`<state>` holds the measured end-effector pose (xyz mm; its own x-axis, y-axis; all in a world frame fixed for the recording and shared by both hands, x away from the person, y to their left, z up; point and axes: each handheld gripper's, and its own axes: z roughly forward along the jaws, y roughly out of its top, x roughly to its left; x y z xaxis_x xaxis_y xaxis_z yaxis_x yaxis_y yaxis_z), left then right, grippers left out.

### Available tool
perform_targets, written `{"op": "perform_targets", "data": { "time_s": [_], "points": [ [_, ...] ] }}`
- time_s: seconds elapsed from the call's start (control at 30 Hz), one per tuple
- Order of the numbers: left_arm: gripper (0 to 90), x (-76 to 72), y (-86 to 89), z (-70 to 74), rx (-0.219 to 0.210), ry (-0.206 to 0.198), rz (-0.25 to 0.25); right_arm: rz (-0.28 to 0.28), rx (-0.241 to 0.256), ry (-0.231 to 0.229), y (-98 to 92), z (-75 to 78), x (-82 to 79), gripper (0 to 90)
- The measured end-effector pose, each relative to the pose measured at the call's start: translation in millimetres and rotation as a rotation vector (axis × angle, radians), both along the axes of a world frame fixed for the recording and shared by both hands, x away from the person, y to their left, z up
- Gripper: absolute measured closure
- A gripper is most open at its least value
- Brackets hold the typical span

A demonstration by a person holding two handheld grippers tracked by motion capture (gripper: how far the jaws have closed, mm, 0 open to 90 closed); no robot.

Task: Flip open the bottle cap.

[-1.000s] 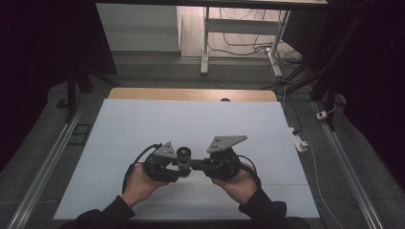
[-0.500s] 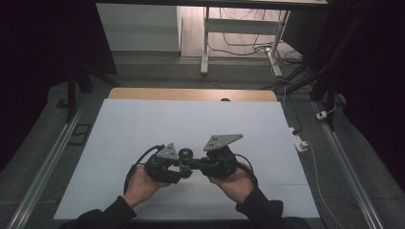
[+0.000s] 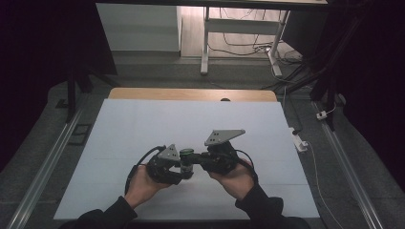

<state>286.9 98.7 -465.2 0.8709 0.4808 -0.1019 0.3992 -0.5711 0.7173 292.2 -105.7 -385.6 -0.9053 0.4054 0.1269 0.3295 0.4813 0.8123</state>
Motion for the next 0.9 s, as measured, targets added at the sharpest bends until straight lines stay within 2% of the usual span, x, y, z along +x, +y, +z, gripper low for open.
{"op": "perform_targets", "data": {
  "time_s": [0.17, 0.43, 0.7, 0.9],
  "points": [
    [54.0, -0.6, -0.2, 0.3, 0.006, -0.006, -0.011, -0.006, 0.008, -0.006, 3.7, 3.6, 4.0, 90.0],
    [54.0, -2.5, -3.8, -1.1, 0.047, -0.023, -0.038, -0.035, 0.026, -0.026, 5.5, 10.6, 14.1, 90.0],
    [53.9, -1.9, -2.7, 0.1, 0.036, -0.026, -0.031, -0.055, 0.026, -0.011, 3.8, 7.5, 21.7, 90.0],
    [53.9, -2.2, -2.0, 0.3, 0.019, -0.024, -0.018, -0.048, 0.036, -0.009, 2.7, 8.2, 20.2, 90.0]
  ]
}}
